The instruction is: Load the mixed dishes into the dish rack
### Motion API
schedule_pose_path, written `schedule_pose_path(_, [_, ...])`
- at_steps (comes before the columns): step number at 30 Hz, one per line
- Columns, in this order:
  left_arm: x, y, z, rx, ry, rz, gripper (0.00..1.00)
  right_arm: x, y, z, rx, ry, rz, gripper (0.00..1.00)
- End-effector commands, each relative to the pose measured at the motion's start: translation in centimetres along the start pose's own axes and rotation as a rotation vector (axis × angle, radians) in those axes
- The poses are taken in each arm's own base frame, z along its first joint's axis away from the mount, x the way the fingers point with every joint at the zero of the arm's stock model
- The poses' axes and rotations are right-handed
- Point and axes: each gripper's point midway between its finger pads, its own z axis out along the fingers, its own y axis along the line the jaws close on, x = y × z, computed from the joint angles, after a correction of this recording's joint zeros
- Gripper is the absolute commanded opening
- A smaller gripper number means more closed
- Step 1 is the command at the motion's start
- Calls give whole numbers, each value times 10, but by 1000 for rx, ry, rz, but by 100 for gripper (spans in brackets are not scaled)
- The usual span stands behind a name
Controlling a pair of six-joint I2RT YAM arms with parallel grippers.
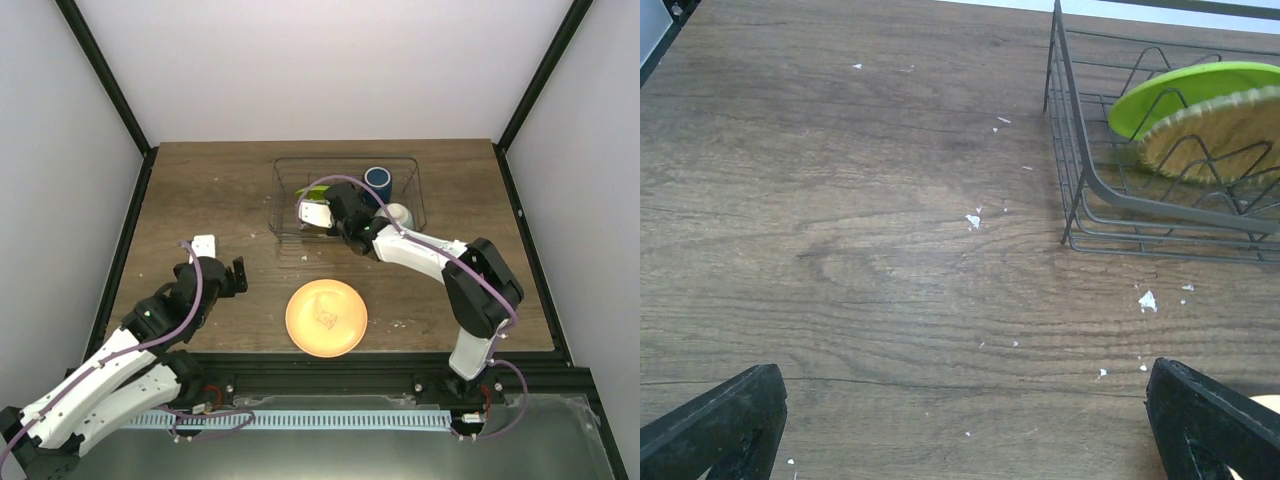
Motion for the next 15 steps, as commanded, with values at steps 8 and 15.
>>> schedule_pose_path(8, [0,-5,4,18,1,8,100,-18,-43,-9,126,-19,-10,56])
schedule_pose_path(15, [12,-23,8,104,64,24,100,-21,-71,-33,203,-57,80,67])
